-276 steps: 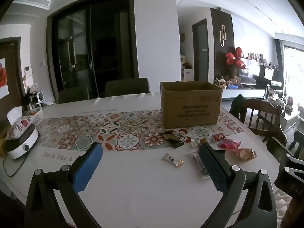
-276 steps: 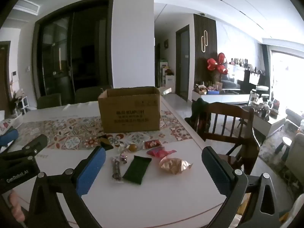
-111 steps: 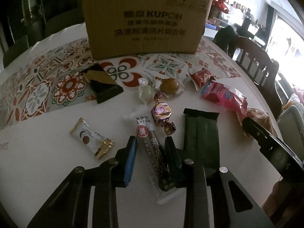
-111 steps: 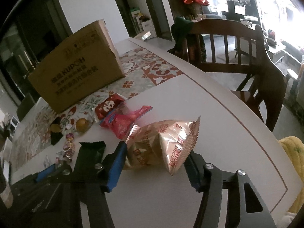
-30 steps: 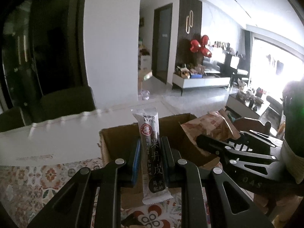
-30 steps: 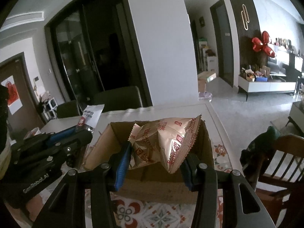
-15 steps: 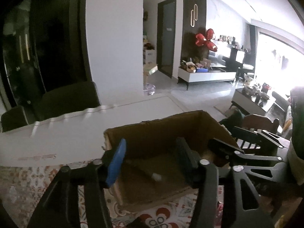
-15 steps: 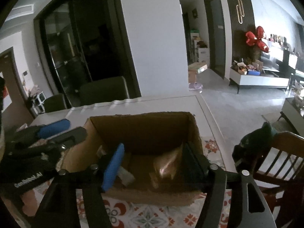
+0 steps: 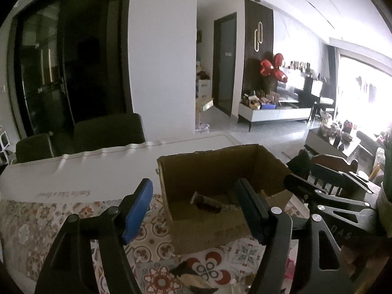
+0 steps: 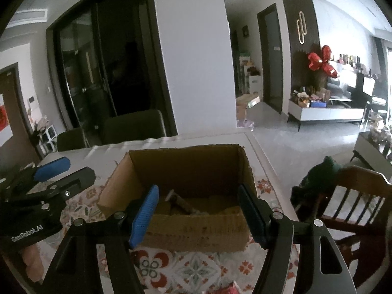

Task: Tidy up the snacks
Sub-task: 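Withdraw both open tools from the box back toward the snacks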

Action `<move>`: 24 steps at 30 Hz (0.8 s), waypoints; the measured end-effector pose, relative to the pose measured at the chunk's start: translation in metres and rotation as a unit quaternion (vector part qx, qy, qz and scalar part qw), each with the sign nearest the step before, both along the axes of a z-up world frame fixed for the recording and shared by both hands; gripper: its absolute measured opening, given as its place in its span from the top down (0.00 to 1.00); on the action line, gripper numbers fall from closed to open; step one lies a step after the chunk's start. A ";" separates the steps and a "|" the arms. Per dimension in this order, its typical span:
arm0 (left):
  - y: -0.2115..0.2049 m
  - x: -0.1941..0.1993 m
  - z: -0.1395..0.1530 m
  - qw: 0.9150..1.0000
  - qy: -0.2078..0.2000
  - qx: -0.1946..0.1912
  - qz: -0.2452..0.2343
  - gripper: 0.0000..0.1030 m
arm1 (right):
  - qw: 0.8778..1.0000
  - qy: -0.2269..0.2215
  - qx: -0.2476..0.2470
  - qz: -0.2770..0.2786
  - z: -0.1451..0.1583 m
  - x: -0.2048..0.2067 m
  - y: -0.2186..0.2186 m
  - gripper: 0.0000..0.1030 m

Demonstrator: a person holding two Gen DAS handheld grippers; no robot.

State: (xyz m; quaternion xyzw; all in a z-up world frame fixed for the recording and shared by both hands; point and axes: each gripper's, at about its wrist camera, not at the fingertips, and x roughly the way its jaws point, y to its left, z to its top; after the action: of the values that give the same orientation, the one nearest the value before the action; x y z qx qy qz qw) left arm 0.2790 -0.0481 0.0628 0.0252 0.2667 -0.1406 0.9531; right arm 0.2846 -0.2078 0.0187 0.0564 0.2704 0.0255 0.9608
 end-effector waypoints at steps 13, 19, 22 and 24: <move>0.027 -0.058 -0.017 1.000 0.015 -0.014 0.009 0.32 | 0.999 -0.029 0.006 -0.032 -0.002 -0.071 0.018 0.34; 0.037 -0.081 -0.035 0.999 0.031 -0.007 0.006 0.32 | 0.999 -0.015 0.006 -0.037 -0.017 -0.094 0.025 0.34; 0.039 -0.092 -0.043 0.999 0.035 0.001 0.005 0.32 | 0.999 -0.006 0.001 -0.041 -0.025 -0.106 0.026 0.34; 0.040 -0.098 -0.048 0.999 0.044 0.001 0.004 0.32 | 0.999 -0.004 0.000 -0.049 -0.030 -0.115 0.027 0.34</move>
State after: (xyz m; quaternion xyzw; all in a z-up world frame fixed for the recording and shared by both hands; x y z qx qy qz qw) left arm 0.1807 -0.0085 0.0144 0.0193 0.3091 -0.1375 0.9408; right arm 0.1695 -0.1806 -0.0109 0.0694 0.2631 -0.0215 0.9620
